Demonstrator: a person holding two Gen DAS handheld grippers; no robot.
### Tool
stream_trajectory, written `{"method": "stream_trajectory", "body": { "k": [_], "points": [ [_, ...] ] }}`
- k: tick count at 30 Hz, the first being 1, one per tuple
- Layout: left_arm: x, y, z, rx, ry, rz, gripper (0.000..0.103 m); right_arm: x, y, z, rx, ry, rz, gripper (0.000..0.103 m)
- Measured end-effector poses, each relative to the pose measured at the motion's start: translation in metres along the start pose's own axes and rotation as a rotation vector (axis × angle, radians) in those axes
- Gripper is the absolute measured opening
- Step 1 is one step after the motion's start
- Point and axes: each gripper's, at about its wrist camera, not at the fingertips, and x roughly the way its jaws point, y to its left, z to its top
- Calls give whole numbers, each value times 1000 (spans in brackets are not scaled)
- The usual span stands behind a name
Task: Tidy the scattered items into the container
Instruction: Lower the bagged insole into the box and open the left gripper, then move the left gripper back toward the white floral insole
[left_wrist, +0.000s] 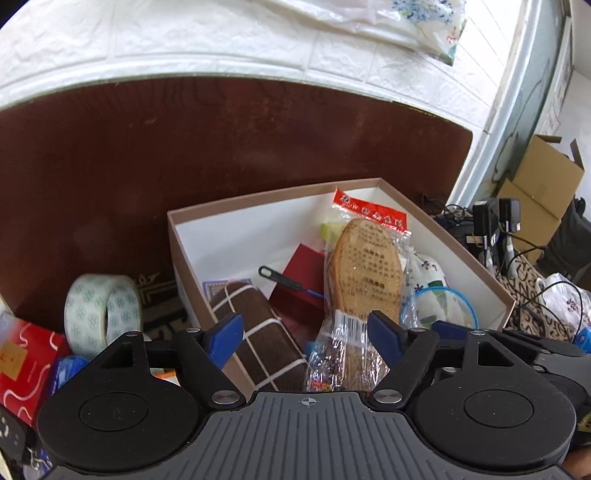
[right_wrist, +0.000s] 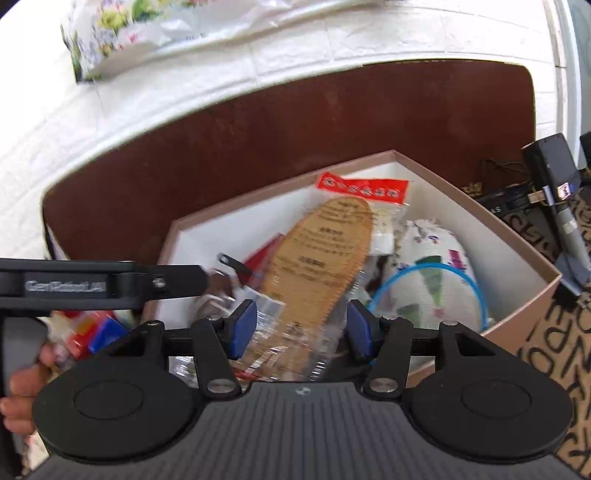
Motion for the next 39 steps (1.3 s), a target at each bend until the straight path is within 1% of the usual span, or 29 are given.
{"method": "stream_trajectory", "body": {
  "k": [2, 3, 4, 5, 8, 9, 11, 13, 15, 16, 18, 19, 20, 23, 27, 31, 36, 37, 39],
  "points": [
    [0, 2, -1, -11, -2, -8, 86, 7, -2, 1, -2, 37, 14, 53],
    [-1, 2, -1, -13, -5, -7, 87, 10, -1, 1, -2, 56, 32, 49],
    [-2, 3, -2, -14, -12, -1, 89, 13, 0, 1, -5, 69, 50, 48],
    [-4, 4, -2, -16, -22, 5, 90, 15, 2, 0, -3, 78, 75, 47],
    [-5, 7, -2, -25, -33, 16, 90, 20, 11, -3, 12, 88, 178, 46],
    [-4, 9, -2, -33, -29, 18, 90, 22, 14, -4, 5, 84, 191, 47],
    [-4, 11, -3, -45, -21, 15, 90, 25, 22, -5, -32, 70, 170, 46],
    [-4, 12, -4, -46, -21, 15, 90, 30, 25, -5, -40, 74, 163, 47],
    [-5, 11, -6, -38, -25, 20, 91, 29, 23, -5, -29, 73, 165, 49],
    [-6, 10, -7, -36, -30, 24, 92, 26, 22, -5, -27, 68, 161, 53],
    [-8, 7, -9, -41, -42, 31, 97, 19, 19, -6, -26, 55, 137, 73],
    [-11, 4, -10, -43, -50, 35, 99, 16, 17, -7, -24, 45, 125, 78],
    [-14, 1, -12, -41, -58, 36, 102, 12, 15, -7, -21, 33, 119, 86],
    [-27, -11, -19, -14, -83, 34, 103, -3, 14, -9, -22, -5, 115, 98],
    [-53, -24, -37, 10, -144, 24, 103, -25, 15, -13, -38, -37, 119, 100],
    [-82, -33, -65, -27, -190, 40, 103, -50, 24, -24, -78, -52, 145, 101],
    [-114, -36, -113, -96, -216, 46, 103, -87, 49, -57, -212, -103, 170, 102],
    [-120, -36, -124, -120, -216, 55, 103, -94, 56, -64, -243, -109, 181, 102],
    [-132, -32, -145, -162, -219, 105, 103, -107, 71, -82, -308, -110, 214, 102]
  ]
}}
